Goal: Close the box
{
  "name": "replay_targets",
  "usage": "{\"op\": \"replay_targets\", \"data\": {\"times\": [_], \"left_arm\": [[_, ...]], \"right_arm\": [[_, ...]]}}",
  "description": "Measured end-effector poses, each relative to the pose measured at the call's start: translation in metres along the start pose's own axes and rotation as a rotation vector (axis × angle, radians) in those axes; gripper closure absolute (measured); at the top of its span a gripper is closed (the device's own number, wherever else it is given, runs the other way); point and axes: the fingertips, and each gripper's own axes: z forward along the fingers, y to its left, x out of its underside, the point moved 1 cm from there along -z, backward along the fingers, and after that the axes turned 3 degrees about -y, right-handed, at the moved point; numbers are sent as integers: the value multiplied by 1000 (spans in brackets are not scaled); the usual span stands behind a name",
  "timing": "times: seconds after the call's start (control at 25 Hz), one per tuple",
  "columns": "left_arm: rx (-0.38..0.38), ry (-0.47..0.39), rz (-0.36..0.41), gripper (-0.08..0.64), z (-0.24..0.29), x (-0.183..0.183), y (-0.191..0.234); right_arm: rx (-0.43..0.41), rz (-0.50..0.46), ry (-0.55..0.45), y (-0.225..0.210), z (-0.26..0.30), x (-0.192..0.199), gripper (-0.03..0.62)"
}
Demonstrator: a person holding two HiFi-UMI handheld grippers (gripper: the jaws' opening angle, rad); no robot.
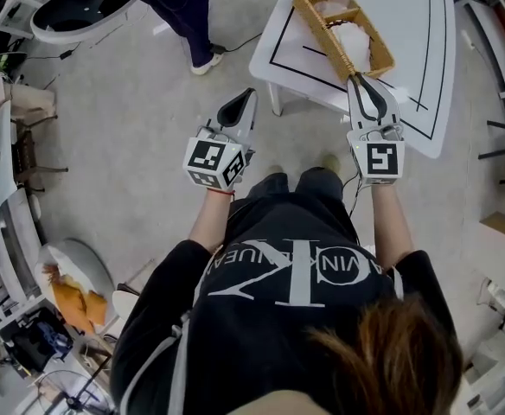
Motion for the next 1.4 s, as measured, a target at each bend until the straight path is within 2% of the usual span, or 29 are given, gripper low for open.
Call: {"op": "replay_targets", "data": {"times": [0.24,0.4,0.68,0.92,1.4], "left_arm": [[5,-24,-1,549,35,-13,-17],[2,-40,-11,549,58,-21,-26],[-15,-55,-26,549,88,-32,-35],[-26,-61,-27,549,104,-38,-40],[-50,-47,-19,549,112,-40,-45]], "right_arm": [[-24,58,-5,-29,1,0,555],[-57,45,13,-43,0,6,543],[-76,155,30,-67,-2,15,531],[-87,257,36,-83,-4,24,525],[-85,357,78,-104,-3,47,500]]}}
